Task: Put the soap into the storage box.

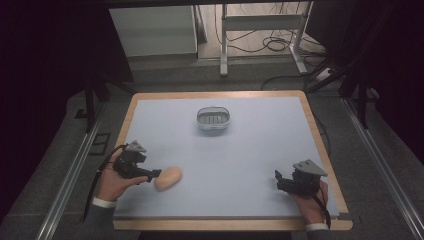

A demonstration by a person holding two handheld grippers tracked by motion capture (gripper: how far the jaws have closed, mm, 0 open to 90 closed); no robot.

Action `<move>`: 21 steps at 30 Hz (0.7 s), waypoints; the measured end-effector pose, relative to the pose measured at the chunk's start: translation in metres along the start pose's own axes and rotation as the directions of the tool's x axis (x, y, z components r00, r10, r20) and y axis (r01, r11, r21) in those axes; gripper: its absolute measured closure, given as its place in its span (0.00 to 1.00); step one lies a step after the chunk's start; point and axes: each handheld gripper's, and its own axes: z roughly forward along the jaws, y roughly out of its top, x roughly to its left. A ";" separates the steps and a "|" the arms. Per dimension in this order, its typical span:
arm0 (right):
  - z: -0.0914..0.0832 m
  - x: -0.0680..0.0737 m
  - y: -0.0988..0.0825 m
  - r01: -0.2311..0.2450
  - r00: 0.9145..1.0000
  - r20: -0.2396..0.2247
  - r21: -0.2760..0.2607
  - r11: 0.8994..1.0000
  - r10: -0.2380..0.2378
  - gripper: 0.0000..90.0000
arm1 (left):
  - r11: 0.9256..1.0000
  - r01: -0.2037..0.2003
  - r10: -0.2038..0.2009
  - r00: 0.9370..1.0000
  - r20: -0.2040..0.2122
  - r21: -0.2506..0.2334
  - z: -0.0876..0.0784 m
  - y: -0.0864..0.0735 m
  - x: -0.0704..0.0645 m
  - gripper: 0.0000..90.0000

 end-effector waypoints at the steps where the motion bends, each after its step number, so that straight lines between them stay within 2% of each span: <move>1: 0.000 0.000 0.000 -0.002 1.000 -0.001 0.001 1.000 0.002 0.06 | 1.000 -0.006 0.006 1.000 0.002 0.002 0.000 0.001 -0.001 0.19; 8: 0.000 -0.002 0.000 -0.015 1.000 -0.009 0.004 1.000 0.015 0.06 | 0.999 -0.037 0.037 0.999 0.007 0.030 0.004 0.010 -0.008 0.20; 15: 0.001 -0.004 0.000 -0.036 0.999 -0.016 0.005 0.999 0.036 0.06 | 0.998 -0.045 0.045 0.999 0.017 0.046 0.011 0.012 -0.013 0.19; 21: 0.001 -0.003 0.000 -0.033 0.999 -0.013 0.007 0.999 0.033 0.06 | 0.994 -0.073 0.071 0.997 0.035 0.082 0.021 0.013 -0.022 0.19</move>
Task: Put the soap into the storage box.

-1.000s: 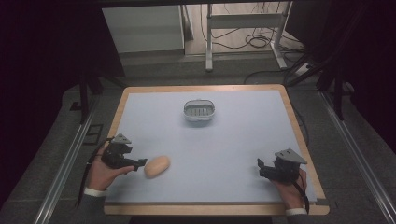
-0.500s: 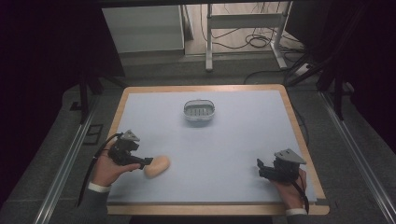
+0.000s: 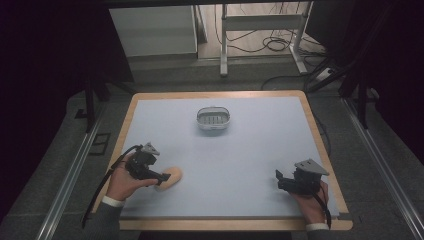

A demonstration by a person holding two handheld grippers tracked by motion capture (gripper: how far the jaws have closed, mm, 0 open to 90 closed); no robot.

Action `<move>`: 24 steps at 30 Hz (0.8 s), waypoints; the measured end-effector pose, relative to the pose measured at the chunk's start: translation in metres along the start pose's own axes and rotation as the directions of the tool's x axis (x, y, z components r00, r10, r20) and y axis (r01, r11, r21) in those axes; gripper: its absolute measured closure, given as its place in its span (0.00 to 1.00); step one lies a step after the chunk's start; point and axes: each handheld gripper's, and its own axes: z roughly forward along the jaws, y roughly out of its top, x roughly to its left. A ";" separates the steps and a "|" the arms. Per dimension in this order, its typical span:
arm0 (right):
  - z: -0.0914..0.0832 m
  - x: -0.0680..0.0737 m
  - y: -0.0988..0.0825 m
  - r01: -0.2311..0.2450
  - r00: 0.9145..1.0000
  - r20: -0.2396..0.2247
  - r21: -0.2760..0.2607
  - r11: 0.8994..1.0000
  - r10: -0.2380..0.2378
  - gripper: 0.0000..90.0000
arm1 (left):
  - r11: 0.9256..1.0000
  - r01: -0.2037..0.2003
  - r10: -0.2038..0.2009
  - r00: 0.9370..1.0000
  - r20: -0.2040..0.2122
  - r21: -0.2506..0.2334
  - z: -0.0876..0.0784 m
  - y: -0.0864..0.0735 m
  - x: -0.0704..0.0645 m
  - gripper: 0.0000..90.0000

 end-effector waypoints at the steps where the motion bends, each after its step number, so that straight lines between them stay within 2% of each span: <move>1: 0.000 0.000 0.000 0.001 1.000 0.001 0.001 1.000 -0.001 0.06 | 1.000 -0.003 0.003 1.000 0.004 0.010 0.004 0.001 -0.002 0.19; 15: 0.001 0.000 0.000 -0.007 1.000 0.004 0.006 1.000 0.007 0.06 | 0.997 -0.017 0.016 1.000 0.022 0.077 0.025 0.000 -0.008 0.18; 21: 0.000 0.000 0.000 -0.005 1.000 0.006 0.003 1.000 0.005 0.06 | 0.995 -0.023 0.022 1.000 0.013 0.099 0.033 -0.001 -0.010 0.20; 24: 0.000 0.000 0.000 -0.004 1.000 0.008 0.002 1.000 0.004 0.06 | 0.995 -0.021 0.020 1.000 0.003 0.095 0.037 -0.002 -0.012 0.22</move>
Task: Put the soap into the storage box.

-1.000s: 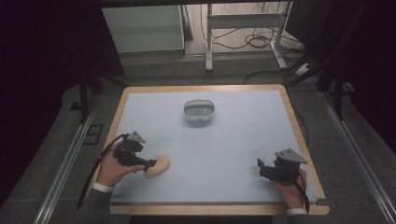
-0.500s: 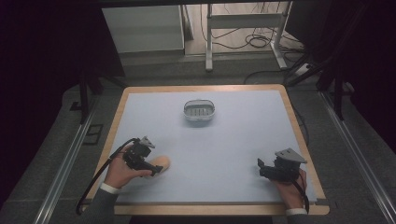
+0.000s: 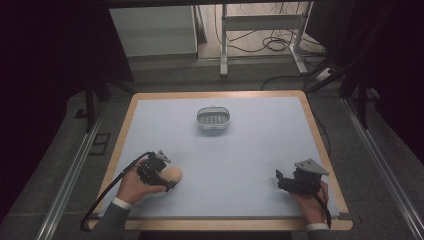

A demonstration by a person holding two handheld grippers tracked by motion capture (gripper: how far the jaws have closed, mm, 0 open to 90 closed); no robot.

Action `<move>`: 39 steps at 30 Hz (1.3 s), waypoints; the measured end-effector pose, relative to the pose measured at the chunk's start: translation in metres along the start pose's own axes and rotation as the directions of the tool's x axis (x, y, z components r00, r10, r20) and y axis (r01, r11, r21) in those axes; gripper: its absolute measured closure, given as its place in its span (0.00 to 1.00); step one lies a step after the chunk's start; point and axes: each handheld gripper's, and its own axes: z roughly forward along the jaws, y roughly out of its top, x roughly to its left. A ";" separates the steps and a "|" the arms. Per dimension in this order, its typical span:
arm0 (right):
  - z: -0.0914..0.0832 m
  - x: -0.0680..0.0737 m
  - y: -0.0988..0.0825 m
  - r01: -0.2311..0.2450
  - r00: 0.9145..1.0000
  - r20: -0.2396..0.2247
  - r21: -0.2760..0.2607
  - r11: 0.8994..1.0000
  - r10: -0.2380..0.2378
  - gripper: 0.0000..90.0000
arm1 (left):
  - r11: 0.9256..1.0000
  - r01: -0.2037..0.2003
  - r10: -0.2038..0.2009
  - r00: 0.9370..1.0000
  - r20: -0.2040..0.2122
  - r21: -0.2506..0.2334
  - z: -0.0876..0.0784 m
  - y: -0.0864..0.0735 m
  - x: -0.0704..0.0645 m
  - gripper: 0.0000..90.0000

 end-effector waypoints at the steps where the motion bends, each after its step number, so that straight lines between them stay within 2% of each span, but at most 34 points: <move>1: 0.000 0.000 0.000 0.000 1.000 0.000 0.000 1.000 0.000 0.06 | 1.000 0.000 0.000 1.000 0.000 0.000 0.000 0.000 0.000 0.22; 5: 0.000 0.000 0.000 -0.002 1.000 0.002 -0.004 1.000 0.002 0.06 | 1.000 -0.011 0.011 1.000 -0.013 0.017 0.006 0.000 -0.003 0.24; 8: 0.000 0.000 0.000 -0.004 1.000 0.003 -0.005 1.000 0.004 0.06 | 1.000 -0.013 0.013 1.000 -0.014 0.011 0.006 -0.001 -0.004 0.27; 9: 0.000 0.000 0.000 -0.005 1.000 0.001 -0.006 1.000 0.005 0.06 | 1.000 -0.010 0.010 1.000 -0.022 0.005 0.005 -0.001 -0.003 0.34; 17: -0.001 0.000 0.000 -0.005 1.000 0.005 -0.007 1.000 0.005 0.06 | 1.000 -0.008 0.008 1.000 -0.014 0.004 0.003 -0.002 0.000 0.35; 26: 0.000 0.000 0.000 -0.007 1.000 0.007 -0.006 1.000 0.007 0.06 | 0.999 -0.008 0.008 1.000 -0.007 -0.035 -0.013 0.002 0.005 0.35; 35: 0.000 0.000 0.000 -0.009 1.000 0.008 -0.004 1.000 0.009 0.06 | 0.999 -0.010 0.009 1.000 -0.003 -0.041 -0.016 0.005 0.005 0.35; 39: 0.000 -0.001 0.000 -0.009 1.000 0.004 -0.005 1.000 0.009 0.06 | 0.999 -0.006 0.007 1.000 0.022 -0.053 -0.018 0.007 0.005 0.35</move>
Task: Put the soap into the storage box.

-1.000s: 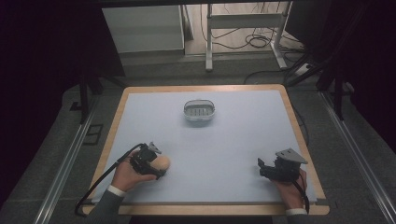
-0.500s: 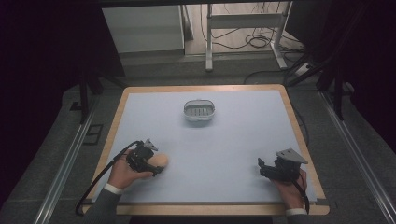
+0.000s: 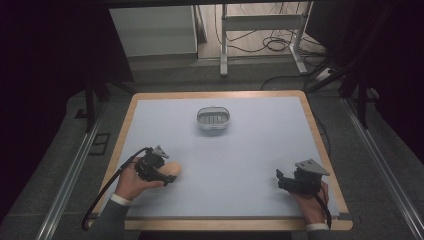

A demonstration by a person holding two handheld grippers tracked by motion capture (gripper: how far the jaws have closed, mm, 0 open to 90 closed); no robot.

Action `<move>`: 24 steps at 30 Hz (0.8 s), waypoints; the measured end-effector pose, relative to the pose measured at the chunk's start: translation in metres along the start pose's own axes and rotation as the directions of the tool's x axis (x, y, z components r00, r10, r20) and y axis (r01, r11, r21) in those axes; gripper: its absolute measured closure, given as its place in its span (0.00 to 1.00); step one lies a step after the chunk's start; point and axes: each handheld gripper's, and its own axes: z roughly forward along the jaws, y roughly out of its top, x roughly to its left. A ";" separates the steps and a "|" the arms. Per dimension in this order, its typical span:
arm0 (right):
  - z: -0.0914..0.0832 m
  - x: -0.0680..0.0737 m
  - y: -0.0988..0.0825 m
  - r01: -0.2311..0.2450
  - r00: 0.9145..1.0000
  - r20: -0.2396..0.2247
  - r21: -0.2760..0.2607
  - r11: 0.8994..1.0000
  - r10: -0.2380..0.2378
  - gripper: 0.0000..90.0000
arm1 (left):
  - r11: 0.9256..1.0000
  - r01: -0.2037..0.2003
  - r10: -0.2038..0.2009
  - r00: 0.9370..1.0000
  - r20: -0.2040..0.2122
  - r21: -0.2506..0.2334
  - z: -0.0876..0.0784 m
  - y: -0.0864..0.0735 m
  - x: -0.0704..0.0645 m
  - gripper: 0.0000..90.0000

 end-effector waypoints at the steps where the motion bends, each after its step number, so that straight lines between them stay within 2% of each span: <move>1: 0.000 0.000 0.000 0.000 1.000 0.000 0.000 1.000 0.000 0.06 | 1.000 0.001 -0.001 1.000 0.005 -0.003 0.000 0.001 0.000 0.35; 4: -0.001 -0.001 0.000 -0.005 1.000 0.001 -0.007 1.000 0.005 0.07 | 1.000 -0.001 0.001 1.000 -0.011 -0.003 -0.001 0.003 0.001 0.35; 12: 0.000 0.000 0.000 0.001 1.000 0.006 -0.003 1.000 -0.001 0.07 | 1.000 0.001 -0.001 1.000 -0.019 -0.021 -0.003 0.007 0.002 0.35; 24: 0.000 0.000 0.000 -0.003 1.000 0.005 -0.002 1.000 0.003 0.07 | 1.000 -0.009 0.008 1.000 -0.009 -0.028 0.001 0.020 0.001 0.35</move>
